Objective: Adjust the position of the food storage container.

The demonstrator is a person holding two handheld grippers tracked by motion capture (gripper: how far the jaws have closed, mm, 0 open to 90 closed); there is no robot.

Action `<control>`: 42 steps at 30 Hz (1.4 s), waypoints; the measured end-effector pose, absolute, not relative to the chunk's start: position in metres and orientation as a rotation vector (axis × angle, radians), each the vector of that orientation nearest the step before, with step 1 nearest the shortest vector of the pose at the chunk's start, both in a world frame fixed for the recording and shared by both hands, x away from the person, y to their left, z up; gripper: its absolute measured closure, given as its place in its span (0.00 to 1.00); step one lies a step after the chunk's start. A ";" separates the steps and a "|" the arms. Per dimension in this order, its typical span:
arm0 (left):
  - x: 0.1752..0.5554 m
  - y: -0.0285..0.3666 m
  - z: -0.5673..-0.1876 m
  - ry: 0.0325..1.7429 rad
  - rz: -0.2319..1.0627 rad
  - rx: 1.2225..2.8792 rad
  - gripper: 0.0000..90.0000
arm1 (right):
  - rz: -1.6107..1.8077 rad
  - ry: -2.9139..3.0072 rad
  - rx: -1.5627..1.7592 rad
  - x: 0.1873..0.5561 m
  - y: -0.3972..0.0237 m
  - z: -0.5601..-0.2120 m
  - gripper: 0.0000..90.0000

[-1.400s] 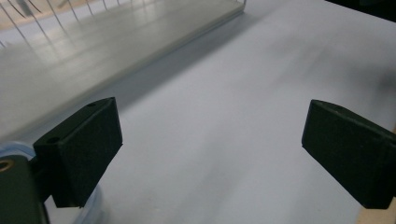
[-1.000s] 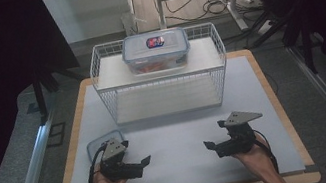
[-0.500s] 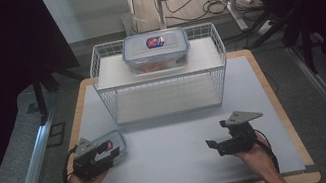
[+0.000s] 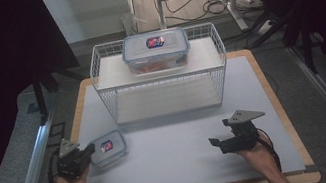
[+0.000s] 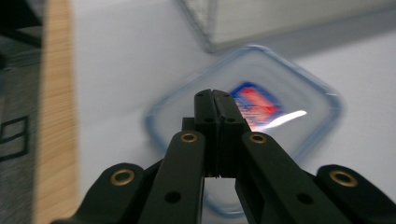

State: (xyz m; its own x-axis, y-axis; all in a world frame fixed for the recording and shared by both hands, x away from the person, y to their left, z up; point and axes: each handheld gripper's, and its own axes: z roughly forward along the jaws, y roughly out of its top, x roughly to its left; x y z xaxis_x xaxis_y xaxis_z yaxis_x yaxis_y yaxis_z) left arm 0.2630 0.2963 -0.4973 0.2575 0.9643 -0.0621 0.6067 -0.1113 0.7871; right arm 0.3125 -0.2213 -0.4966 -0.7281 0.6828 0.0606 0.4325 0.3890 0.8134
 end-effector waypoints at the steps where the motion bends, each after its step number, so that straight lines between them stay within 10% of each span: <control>1: 0.264 0.301 -0.498 1.456 0.641 1.797 1.00 | 1.257 2.367 0.980 0.313 -0.222 -0.497 0.13; 19: 0.291 0.317 -0.529 1.587 0.493 1.778 1.00 | 1.232 2.369 0.914 0.310 -0.215 -0.498 0.13; 42: 0.312 0.240 -0.525 1.394 0.386 1.875 1.00 | 1.225 2.368 1.035 0.314 -0.211 -0.502 0.06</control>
